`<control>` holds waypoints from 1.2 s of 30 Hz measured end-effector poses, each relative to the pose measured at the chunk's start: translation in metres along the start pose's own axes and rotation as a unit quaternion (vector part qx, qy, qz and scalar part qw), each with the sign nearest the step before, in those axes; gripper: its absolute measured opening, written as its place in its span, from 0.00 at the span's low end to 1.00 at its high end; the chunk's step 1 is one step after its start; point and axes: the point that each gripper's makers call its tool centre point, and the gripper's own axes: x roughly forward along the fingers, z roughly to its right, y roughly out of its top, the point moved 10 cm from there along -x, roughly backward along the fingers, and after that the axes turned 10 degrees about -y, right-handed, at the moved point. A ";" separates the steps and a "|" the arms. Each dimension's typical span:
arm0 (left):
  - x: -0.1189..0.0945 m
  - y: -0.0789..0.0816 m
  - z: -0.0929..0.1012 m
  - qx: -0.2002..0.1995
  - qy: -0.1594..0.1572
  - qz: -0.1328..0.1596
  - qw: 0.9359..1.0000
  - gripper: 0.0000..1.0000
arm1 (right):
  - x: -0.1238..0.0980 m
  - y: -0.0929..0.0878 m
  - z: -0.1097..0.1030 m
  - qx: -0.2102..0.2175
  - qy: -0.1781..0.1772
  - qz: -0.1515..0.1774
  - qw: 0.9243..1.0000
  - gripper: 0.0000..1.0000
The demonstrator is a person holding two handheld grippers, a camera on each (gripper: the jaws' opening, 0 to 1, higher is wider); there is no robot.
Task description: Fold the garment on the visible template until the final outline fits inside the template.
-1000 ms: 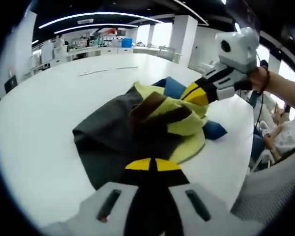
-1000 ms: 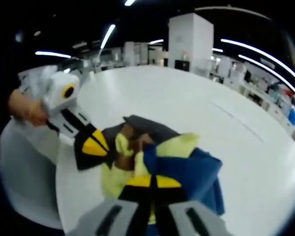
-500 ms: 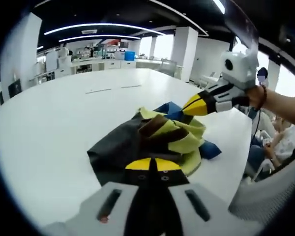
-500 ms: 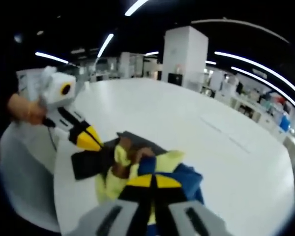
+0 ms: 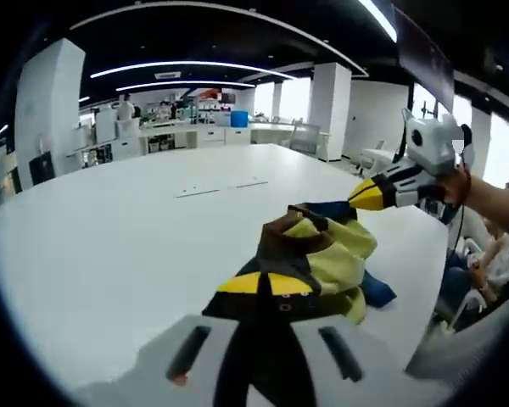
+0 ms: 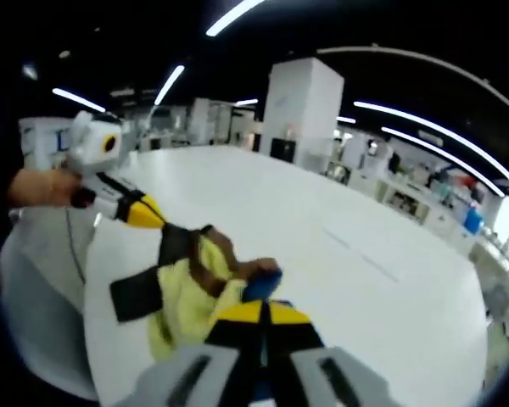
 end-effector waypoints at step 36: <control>0.096 0.080 -0.116 -0.026 0.071 0.064 0.995 0.00 | 0.061 0.028 0.098 0.108 -0.141 0.033 0.984 0.00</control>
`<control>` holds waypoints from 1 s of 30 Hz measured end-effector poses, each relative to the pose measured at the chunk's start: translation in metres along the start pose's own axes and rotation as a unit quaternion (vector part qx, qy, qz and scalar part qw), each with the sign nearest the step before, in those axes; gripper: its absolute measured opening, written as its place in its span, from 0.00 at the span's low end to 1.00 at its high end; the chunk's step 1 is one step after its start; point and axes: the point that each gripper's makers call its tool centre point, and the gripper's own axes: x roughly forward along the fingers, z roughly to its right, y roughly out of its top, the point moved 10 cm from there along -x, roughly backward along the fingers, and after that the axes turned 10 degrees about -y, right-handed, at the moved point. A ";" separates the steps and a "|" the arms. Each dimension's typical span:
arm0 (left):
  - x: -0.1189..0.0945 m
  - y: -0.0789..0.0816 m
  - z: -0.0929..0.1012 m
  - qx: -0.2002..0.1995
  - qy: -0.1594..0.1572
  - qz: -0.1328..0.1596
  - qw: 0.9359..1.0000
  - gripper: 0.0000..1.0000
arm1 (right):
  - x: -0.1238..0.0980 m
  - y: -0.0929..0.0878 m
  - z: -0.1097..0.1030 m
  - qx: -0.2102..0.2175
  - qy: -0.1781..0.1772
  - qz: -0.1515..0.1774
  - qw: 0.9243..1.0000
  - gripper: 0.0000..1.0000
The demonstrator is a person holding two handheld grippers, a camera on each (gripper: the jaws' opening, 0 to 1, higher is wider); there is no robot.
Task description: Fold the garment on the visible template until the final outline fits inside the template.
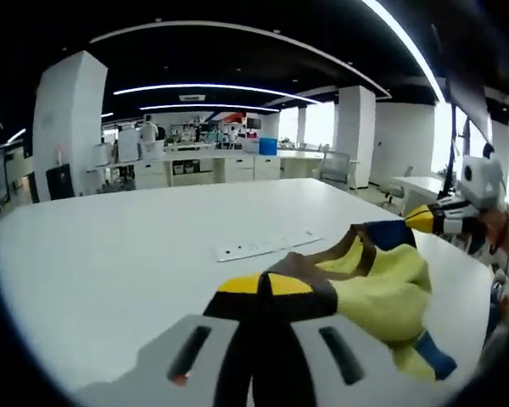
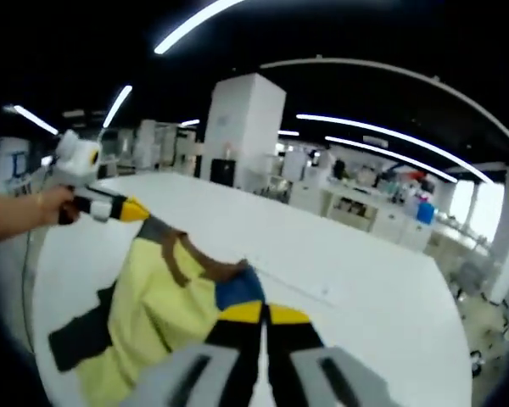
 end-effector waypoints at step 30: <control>0.114 -0.069 -0.041 -0.057 0.063 -0.056 0.995 0.00 | 0.111 -0.076 0.019 0.068 -0.096 -0.090 0.989 0.00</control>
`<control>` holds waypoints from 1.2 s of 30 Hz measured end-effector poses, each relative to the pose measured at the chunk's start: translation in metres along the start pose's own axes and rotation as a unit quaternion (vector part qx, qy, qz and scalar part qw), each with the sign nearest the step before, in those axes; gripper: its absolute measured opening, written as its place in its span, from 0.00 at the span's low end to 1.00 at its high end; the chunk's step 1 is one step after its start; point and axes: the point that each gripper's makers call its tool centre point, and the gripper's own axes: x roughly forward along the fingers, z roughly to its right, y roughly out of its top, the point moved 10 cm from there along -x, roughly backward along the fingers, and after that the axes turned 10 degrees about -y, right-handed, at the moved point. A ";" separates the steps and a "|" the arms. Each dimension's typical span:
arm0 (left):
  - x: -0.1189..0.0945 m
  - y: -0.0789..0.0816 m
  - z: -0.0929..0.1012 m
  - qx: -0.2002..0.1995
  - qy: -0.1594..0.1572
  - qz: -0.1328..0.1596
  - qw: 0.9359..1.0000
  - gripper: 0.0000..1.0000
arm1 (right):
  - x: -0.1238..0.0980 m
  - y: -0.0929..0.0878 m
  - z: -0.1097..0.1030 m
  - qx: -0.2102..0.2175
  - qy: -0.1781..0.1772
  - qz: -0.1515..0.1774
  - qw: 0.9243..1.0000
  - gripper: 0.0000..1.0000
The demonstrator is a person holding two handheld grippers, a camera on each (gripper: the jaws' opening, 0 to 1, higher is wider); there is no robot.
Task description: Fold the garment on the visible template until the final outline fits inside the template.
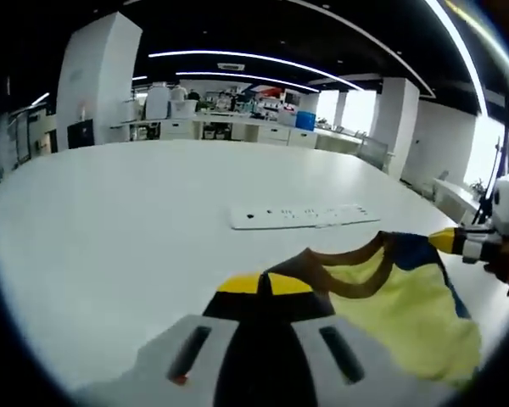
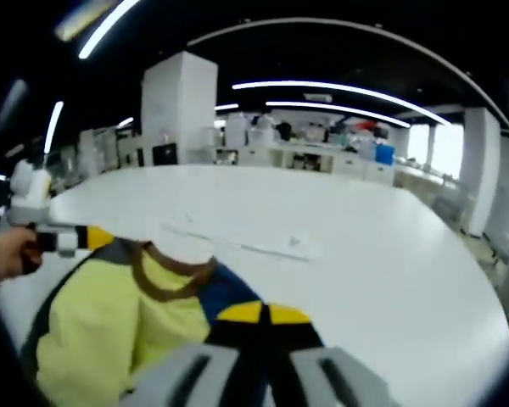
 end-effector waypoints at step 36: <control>-0.075 -0.008 0.016 0.046 -0.039 0.013 0.998 0.73 | -0.079 -0.007 0.002 0.031 0.050 -0.043 0.997 0.66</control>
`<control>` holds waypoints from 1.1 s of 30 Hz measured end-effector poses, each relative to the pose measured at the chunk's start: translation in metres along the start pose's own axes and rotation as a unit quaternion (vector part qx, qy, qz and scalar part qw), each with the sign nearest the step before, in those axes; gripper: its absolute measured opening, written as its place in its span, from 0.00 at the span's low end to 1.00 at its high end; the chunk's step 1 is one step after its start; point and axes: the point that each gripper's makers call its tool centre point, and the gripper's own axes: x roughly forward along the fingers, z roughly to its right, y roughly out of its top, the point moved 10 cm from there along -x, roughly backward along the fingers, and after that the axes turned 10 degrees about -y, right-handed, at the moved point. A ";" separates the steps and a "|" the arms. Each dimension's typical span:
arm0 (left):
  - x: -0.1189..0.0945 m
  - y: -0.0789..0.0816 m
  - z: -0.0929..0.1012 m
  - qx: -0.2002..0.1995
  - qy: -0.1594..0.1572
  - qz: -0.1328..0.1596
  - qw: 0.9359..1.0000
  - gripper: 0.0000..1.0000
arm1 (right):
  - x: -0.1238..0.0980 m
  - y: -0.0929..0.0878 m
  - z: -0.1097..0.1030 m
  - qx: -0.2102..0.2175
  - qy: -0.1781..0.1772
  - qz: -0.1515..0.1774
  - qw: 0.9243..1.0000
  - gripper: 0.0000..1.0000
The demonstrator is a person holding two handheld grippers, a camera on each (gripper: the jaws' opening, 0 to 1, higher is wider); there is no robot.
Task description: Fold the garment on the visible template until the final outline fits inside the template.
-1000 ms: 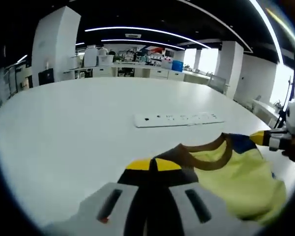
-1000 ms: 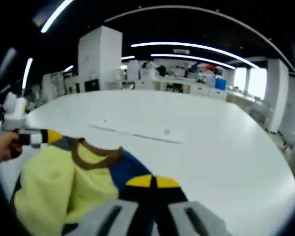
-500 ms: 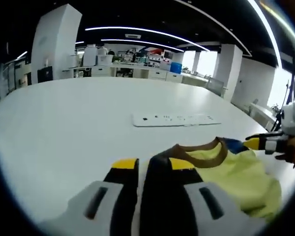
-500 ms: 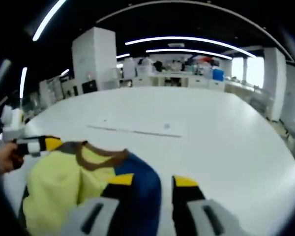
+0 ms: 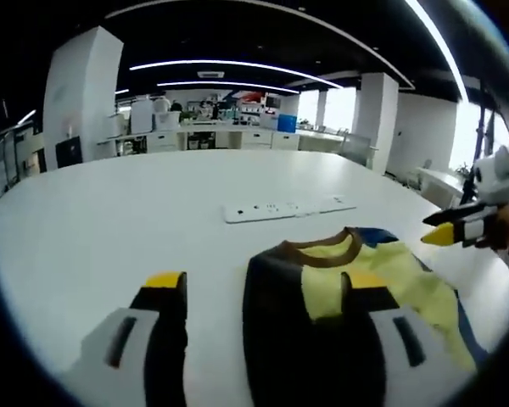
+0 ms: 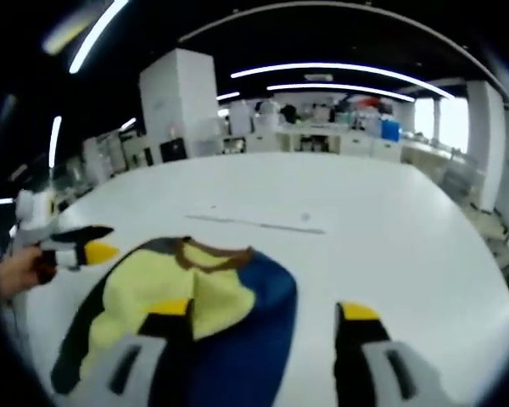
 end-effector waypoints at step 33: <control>-0.129 -0.057 0.081 0.029 -0.114 -0.061 0.991 0.67 | -0.105 -0.092 -0.064 -0.089 0.087 -0.067 0.990 0.64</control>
